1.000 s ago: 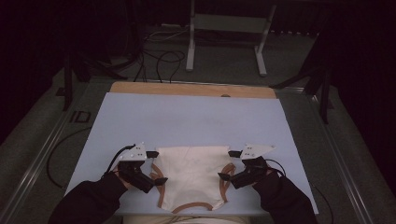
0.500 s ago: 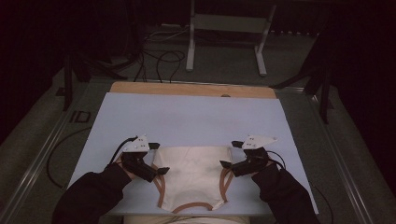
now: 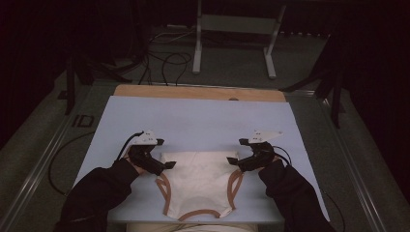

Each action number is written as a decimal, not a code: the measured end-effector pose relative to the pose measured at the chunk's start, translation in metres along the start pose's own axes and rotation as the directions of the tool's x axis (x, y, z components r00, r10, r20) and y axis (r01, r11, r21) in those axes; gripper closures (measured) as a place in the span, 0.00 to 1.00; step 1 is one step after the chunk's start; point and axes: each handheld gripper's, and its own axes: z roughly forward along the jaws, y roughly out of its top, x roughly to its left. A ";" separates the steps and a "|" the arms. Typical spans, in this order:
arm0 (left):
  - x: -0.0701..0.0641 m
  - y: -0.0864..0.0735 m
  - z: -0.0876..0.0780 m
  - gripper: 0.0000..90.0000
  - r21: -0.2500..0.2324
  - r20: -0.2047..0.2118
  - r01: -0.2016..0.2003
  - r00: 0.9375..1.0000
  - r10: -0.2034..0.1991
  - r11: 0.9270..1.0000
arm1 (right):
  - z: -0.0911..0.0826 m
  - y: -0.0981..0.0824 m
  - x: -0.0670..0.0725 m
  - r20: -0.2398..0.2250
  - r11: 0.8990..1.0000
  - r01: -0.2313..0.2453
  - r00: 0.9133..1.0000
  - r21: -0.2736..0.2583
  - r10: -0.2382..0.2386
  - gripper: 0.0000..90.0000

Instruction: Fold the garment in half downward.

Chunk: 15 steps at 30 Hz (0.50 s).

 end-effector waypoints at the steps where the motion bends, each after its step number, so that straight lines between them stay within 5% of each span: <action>1: 0.003 0.000 0.001 0.00 0.009 0.001 0.004 1.000 -0.004 1.000 | 0.002 0.000 -0.002 0.003 1.000 -0.003 1.000 -0.004 0.003 0.11; 8: 0.020 -0.004 0.011 0.01 0.050 0.011 0.025 1.000 -0.025 0.998 | 0.010 0.000 -0.016 -0.001 0.999 -0.043 0.999 -0.014 0.043 0.11; 15: 0.031 -0.015 0.012 0.18 0.050 0.006 0.080 0.997 -0.081 0.996 | 0.016 -0.005 -0.024 -0.024 0.996 -0.090 0.996 0.010 0.090 0.11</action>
